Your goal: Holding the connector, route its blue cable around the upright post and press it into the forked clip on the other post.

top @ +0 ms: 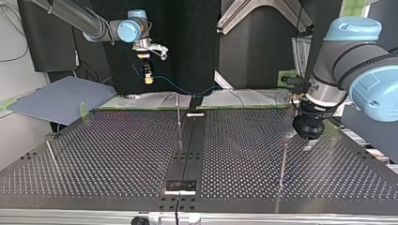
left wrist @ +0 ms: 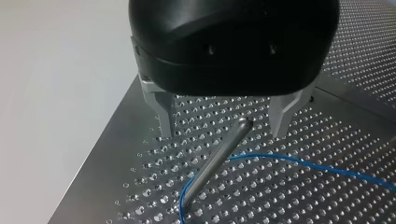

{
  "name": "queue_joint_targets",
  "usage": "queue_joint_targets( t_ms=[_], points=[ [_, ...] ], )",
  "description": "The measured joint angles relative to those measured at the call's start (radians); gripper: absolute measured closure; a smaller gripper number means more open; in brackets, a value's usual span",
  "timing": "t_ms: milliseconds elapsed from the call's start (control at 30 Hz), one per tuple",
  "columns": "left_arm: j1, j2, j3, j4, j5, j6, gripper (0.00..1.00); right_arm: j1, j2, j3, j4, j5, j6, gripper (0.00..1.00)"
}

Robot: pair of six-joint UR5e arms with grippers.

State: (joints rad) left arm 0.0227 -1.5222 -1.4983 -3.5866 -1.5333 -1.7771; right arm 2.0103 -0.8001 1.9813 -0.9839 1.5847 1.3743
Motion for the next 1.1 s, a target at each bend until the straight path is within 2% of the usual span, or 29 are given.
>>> queue_joint_targets(
  t_ms=[433,800,1100],
  points=[
    [0.003,0.0,0.0,-0.002,-0.015,-0.001,0.0,0.0,0.0,0.0,-0.001,-0.001,0.006,1.0],
    [0.0,0.0,0.0,-0.027,-0.09,-0.006,0.0,0.0,0.0,0.0,0.0,-0.002,0.01,1.0],
    [-0.003,0.001,0.0,-0.026,-0.101,-0.002,0.0,0.0,0.0,0.0,0.001,-0.001,0.01,1.0]
  ],
)
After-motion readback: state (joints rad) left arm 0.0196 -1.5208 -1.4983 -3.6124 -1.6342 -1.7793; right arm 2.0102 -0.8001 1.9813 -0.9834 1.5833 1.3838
